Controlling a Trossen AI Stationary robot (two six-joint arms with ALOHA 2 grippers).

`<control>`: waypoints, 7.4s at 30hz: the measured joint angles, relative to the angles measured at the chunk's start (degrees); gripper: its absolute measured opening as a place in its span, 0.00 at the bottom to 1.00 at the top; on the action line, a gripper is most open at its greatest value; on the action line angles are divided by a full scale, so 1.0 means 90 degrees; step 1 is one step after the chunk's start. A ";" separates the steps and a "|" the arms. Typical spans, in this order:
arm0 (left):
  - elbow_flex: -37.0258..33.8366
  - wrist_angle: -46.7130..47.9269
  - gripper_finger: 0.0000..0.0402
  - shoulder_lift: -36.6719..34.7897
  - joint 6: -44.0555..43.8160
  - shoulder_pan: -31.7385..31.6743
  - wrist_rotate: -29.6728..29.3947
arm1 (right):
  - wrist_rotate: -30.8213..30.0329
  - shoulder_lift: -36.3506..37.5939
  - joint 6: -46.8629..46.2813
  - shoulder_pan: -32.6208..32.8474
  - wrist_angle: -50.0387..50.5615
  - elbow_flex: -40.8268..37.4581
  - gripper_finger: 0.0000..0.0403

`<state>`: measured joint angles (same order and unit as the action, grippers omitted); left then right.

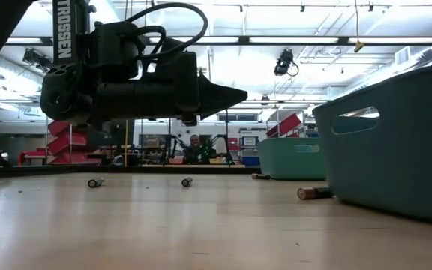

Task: Sort batteries
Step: Put the black battery into the blue bin

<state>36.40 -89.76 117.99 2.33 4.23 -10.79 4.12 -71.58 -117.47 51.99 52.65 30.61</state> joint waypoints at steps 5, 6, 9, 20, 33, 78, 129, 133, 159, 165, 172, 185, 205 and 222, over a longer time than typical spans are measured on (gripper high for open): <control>0.0000 0.0003 0.04 0.0000 0.0000 0.0000 0.0000 | 0.0000 -0.0363 0.0222 -0.0001 -0.0230 0.0030 0.40; 0.0000 0.0003 0.04 0.0002 -0.0002 0.0000 -0.0002 | 0.0000 -0.0432 0.0280 -0.0003 -0.0264 0.0032 0.39; 0.0000 0.0008 0.04 0.0002 -0.0002 0.0000 -0.0001 | -0.0010 -0.0540 0.0379 -0.0005 -0.0331 0.0044 0.33; 0.0000 0.0015 0.04 0.0002 -0.0171 0.0002 0.0002 | -0.0100 -0.0247 0.0413 0.0000 0.0115 0.0005 0.06; 0.0014 0.0003 0.04 0.0002 -0.0491 0.0007 -0.0317 | -0.1502 0.0539 0.0226 0.0061 0.1548 0.0919 0.06; 0.2182 0.0034 0.41 -0.0041 -0.0774 0.0083 0.2330 | -0.3730 -0.0051 1.4578 -0.2377 -1.4817 -0.0777 0.06; 0.3133 0.0005 0.29 -0.0041 -0.1338 0.0090 0.2957 | -0.2685 -0.1585 1.5720 -0.3055 -1.5797 -0.0357 0.06; 0.3133 0.0005 0.20 -0.0039 -0.1338 0.0085 0.2925 | -0.2684 -0.1585 1.5737 -0.3055 -1.5776 -0.0357 0.06; 0.3007 0.0002 0.09 -0.0034 -0.1339 0.0063 0.2812 | -0.3965 -0.1598 1.5736 -0.2578 -1.5631 -0.0361 0.29; 0.3009 -0.0004 0.09 -0.0036 -0.1504 -0.0078 0.2723 | -0.5518 -0.1467 1.5968 -0.2110 -1.5671 -0.0372 0.36; 0.3009 -0.0007 0.10 -0.0039 -0.1661 -0.0220 0.2686 | -0.7286 -0.1260 1.6557 -0.1591 -1.5718 -0.0372 0.43; 0.3022 0.3238 0.10 -0.0580 -0.1422 -0.0074 0.2843 | -1.0467 -0.0182 1.7383 -0.0312 -1.5764 -0.0321 0.44; 0.3109 0.7465 0.10 -0.1540 0.0276 0.0991 0.0208 | -1.0465 0.0431 1.8704 -0.0208 -1.5740 0.0036 0.43; 0.3477 0.8293 0.10 -0.1228 0.0186 0.1136 -0.0123 | -1.0331 0.0866 1.9372 -0.1359 -1.4305 0.0493 0.42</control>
<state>67.70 -15.13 106.94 4.00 14.45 -11.90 -88.86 -63.79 56.88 39.75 -76.10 35.05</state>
